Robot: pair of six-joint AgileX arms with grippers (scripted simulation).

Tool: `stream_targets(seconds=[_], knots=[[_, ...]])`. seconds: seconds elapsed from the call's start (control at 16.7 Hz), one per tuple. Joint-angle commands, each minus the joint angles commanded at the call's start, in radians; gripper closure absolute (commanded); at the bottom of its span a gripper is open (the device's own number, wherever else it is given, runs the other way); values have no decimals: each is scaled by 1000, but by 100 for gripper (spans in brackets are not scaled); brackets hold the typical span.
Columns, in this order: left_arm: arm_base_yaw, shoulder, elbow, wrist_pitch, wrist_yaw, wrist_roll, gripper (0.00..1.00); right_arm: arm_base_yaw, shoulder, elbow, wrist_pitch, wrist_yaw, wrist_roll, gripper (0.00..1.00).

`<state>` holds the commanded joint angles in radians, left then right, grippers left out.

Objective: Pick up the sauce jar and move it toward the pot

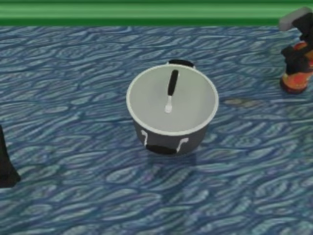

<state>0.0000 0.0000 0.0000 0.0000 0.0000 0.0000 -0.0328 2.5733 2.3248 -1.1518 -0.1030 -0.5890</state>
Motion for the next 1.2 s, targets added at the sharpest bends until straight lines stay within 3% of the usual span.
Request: stream_targets(seconds=[0.6, 1.02, 1.2], knots=[[0, 0, 0, 0, 0, 0, 0, 6, -472, -448, -20, -5, -4, 100], [0, 0, 0, 0, 0, 0, 0, 4, -507, -484, -23, -6, -1, 100], [0, 0, 0, 0, 0, 0, 0, 34, -507, -502, -4, 9, 64, 100]])
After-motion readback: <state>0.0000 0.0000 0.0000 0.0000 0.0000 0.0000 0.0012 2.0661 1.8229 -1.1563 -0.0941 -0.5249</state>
